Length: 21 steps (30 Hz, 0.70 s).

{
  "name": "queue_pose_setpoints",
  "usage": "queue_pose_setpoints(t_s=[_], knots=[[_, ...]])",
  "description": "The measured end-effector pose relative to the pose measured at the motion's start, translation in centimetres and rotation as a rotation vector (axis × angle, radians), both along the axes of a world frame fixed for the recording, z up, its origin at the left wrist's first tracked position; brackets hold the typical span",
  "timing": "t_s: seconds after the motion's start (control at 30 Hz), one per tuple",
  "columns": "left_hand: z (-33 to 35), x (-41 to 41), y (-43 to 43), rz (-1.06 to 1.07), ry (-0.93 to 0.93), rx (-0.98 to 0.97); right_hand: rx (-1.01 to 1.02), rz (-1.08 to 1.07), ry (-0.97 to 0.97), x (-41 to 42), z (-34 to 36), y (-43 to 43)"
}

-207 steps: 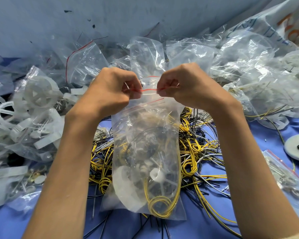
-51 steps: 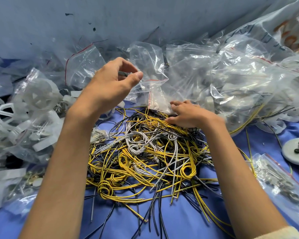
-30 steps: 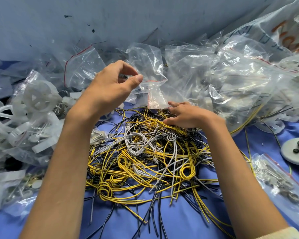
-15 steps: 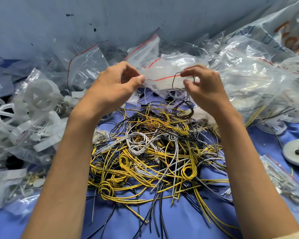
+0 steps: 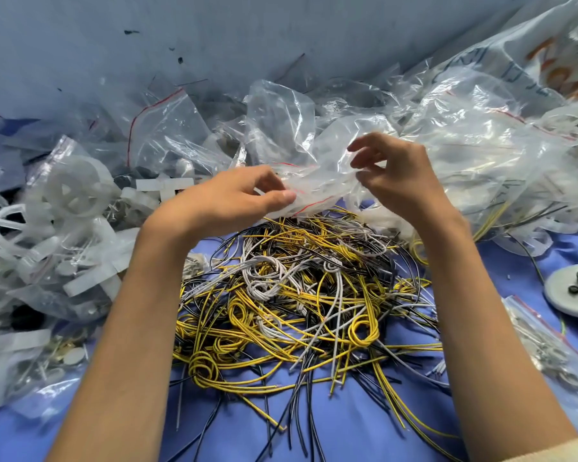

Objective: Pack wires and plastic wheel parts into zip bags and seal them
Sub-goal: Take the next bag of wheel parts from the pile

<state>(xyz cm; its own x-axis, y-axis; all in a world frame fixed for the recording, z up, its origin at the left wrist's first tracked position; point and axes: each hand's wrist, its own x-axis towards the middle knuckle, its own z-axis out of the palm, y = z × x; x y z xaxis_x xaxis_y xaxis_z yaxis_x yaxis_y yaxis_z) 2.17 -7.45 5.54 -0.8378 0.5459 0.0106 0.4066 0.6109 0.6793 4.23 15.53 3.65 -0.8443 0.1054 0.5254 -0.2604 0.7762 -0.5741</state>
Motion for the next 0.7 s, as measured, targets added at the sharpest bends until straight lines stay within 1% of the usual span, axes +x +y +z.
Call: queue_pose_setpoints(t_s=[0.13, 0.17, 0.23, 0.4, 0.5, 0.6, 0.63, 0.7], knots=[[-0.7, 0.3, 0.8, -0.107, -0.026, -0.197, 0.014, -0.092, 0.176, 0.0, 0.7, 0.2], [-0.9, 0.4, 1.2, -0.123, -0.019, -0.23, 0.003, -0.109, 0.202, 0.0, 0.9, 0.2], [-1.3, 0.5, 2.0, -0.126, 0.003, -0.229, -0.01, -0.135, 0.23, 0.0, 1.3, 0.3], [-2.9, 1.0, 4.6, -0.107, 0.121, -0.222, 0.007, -0.109, 0.149, 0.2, 1.6, 0.5], [-3.3, 0.1, 6.8, -0.17, 0.166, -0.331, 0.014, -0.118, 0.14, 0.3, 1.8, 0.7], [-3.5, -2.2, 8.2, -0.134, 0.174, -0.443, -0.007, -0.123, 0.129, 0.5, 2.1, 0.9], [-3.7, -3.1, 8.6, -0.104, 0.185, -0.441, -0.013, -0.123, 0.123, 0.6, 2.1, 1.0], [-4.2, -4.8, 9.0, -0.018, 0.21, -0.357, -0.017, -0.119, 0.112, 0.7, 2.2, 1.1]])
